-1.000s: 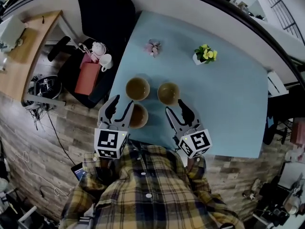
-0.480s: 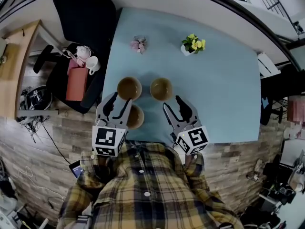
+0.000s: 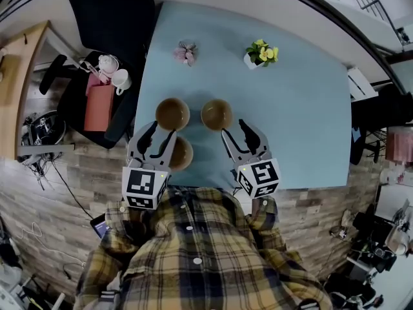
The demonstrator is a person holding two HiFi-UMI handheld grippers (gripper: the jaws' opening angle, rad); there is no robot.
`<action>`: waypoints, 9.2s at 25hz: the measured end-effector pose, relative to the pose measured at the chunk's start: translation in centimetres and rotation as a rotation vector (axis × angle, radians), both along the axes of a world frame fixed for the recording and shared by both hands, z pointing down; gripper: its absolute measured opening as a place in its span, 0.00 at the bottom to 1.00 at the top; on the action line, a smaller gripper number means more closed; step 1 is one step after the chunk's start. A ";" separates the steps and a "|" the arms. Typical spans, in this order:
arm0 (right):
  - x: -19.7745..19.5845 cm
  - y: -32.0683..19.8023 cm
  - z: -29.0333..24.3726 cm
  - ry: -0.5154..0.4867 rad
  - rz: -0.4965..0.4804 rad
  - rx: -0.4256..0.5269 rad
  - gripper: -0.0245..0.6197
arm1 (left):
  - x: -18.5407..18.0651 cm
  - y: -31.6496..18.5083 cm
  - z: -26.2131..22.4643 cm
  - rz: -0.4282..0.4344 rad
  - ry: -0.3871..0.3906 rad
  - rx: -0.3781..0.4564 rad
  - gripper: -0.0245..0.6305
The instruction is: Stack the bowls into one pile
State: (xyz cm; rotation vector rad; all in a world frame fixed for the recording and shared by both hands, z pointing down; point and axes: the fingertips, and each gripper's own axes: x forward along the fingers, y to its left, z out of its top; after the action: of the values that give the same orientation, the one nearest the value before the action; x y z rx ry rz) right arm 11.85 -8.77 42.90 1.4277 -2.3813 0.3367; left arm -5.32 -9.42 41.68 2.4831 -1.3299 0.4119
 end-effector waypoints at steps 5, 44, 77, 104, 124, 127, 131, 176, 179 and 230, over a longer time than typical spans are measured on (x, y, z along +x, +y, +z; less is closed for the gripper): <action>0.8 -1.8 1.3 0.079 -0.012 -0.031 0.35 | 0.1 -0.4 0.3 -0.003 -0.001 -0.007 0.31; 3.6 -8.1 16.8 0.120 0.034 -0.442 0.26 | -1.7 -4.2 4.3 -0.079 -0.023 -0.113 0.28; 3.2 -7.6 9.7 0.166 0.006 -0.234 0.06 | -2.5 -1.9 2.1 -0.127 -0.017 -0.036 0.28; -11.4 -9.4 10.0 0.042 -0.200 -0.212 0.06 | -12.6 6.0 3.1 -0.447 -0.040 -0.083 0.28; -11.8 -9.4 12.8 0.059 -0.214 -0.268 0.13 | -12.0 5.2 4.4 -0.454 -0.035 -0.131 0.28; -11.6 -9.6 12.8 0.052 -0.213 -0.275 0.16 | -11.8 4.7 4.5 -0.444 -0.033 -0.131 0.28; -11.1 -9.6 12.7 0.043 -0.207 -0.280 0.17 | -11.2 4.3 4.5 -0.427 -0.033 -0.131 0.28; 1.8 3.4 5.4 -0.139 0.163 -0.170 0.17 | -0.1 3.8 16.1 0.190 -0.185 -0.442 0.21; 2.0 3.7 5.8 -0.141 0.173 -0.176 0.17 | -0.1 3.7 16.5 0.195 -0.197 -0.449 0.16; -1.6 0.2 4.3 -0.140 -0.062 -0.134 0.04 | -1.3 0.1 6.8 0.012 -0.047 -0.213 0.05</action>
State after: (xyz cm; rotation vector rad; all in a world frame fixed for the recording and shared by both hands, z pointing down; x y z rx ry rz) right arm 10.24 -8.52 47.17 1.3063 -2.4544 0.5866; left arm -6.58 -9.36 48.53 2.3199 -1.2197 0.5859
